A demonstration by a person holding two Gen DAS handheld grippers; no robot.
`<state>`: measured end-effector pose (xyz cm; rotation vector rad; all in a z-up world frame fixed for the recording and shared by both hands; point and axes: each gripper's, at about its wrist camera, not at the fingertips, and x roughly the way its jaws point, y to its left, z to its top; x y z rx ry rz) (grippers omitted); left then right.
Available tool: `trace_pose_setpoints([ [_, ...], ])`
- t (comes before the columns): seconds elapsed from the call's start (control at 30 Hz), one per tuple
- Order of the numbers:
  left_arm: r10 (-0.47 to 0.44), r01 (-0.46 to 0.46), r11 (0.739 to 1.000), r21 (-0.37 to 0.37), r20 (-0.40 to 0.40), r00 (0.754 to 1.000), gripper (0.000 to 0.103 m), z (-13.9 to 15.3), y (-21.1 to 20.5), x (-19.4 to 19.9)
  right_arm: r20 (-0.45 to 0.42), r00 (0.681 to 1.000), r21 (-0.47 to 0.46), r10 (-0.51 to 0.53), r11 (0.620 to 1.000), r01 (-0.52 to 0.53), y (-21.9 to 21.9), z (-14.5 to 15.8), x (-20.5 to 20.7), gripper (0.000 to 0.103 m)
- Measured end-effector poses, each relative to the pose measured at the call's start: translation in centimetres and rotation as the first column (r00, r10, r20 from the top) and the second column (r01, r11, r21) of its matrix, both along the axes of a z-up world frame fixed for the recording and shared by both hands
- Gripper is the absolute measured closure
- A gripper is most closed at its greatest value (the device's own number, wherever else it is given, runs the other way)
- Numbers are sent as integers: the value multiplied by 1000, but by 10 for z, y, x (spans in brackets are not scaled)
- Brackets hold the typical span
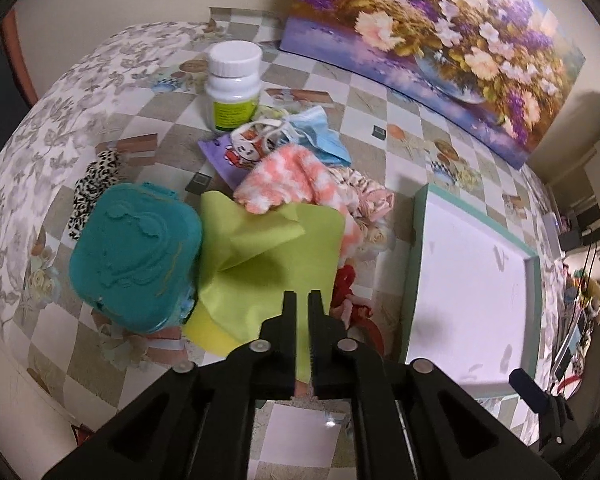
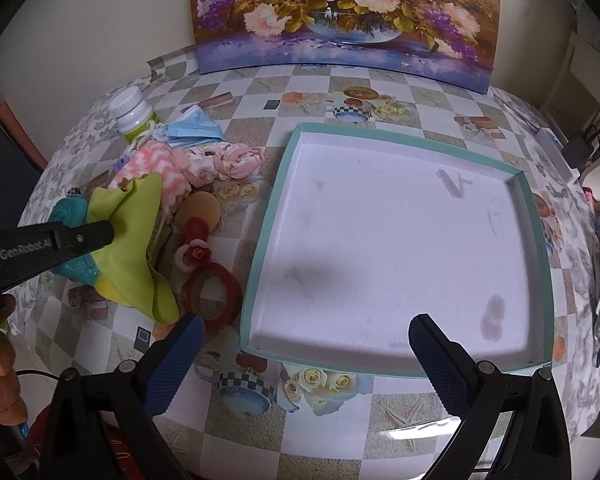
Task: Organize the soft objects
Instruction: 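Lift the green cloth with the left gripper while the right gripper reaches the red tape roll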
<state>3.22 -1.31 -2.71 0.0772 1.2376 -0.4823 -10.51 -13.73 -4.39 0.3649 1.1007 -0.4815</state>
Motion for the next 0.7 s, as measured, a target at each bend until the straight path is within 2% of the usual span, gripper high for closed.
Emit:
trace_pose_setpoints([
  [0.07,-9,9,1000,6,-4,1000,67,-3,-3,0,-3,1000,2,-2,1000,2,0,-1,0,0],
  [0.13,-20,20,999,27,-5,1000,54,-8,-7,1,-5,1000,4,-3,1000,3,-1,-1,0,0],
  [0.2,-30,30,998,52,-1,1000,52,-12,-11,2,-12,1000,9,-6,1000,7,-3,-2,1,0],
  [0.27,-44,45,996,79,-12,999,45,-20,-16,3,-12,1000,14,-7,1000,7,-5,-3,2,0],
  [0.4,-44,47,993,107,-24,999,42,-29,-20,6,-31,999,22,-17,1000,18,-9,-8,7,0],
  [0.6,-55,53,982,184,7,998,43,-37,-23,6,-37,999,20,-14,1000,15,-9,-11,8,0],
  [0.7,-51,47,975,218,13,999,53,-41,-22,7,-41,999,18,-10,1000,11,-9,-13,8,0],
])
